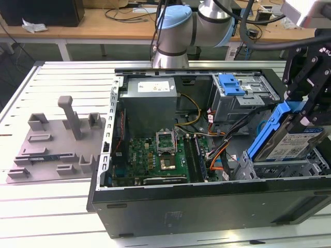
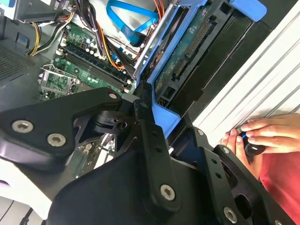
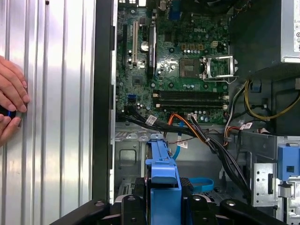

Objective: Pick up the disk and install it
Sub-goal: 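Insert the disk into the insertion slot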

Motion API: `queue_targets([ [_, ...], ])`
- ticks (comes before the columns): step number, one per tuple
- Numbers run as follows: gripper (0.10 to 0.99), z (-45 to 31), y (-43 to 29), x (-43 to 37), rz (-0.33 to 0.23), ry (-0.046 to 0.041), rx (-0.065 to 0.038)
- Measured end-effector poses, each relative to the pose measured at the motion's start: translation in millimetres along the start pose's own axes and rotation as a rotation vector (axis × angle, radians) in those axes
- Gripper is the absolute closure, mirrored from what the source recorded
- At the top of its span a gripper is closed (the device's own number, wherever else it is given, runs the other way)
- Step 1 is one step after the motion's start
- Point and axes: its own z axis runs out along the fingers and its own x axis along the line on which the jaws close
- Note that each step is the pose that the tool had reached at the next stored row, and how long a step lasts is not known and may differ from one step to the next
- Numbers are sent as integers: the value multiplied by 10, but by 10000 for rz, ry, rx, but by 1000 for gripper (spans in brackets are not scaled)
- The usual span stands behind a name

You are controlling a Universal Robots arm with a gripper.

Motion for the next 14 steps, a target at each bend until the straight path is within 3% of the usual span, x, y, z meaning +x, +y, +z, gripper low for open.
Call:
queue_targets([
  [14, 718, 262, -8, 10, 15, 4, 1],
])
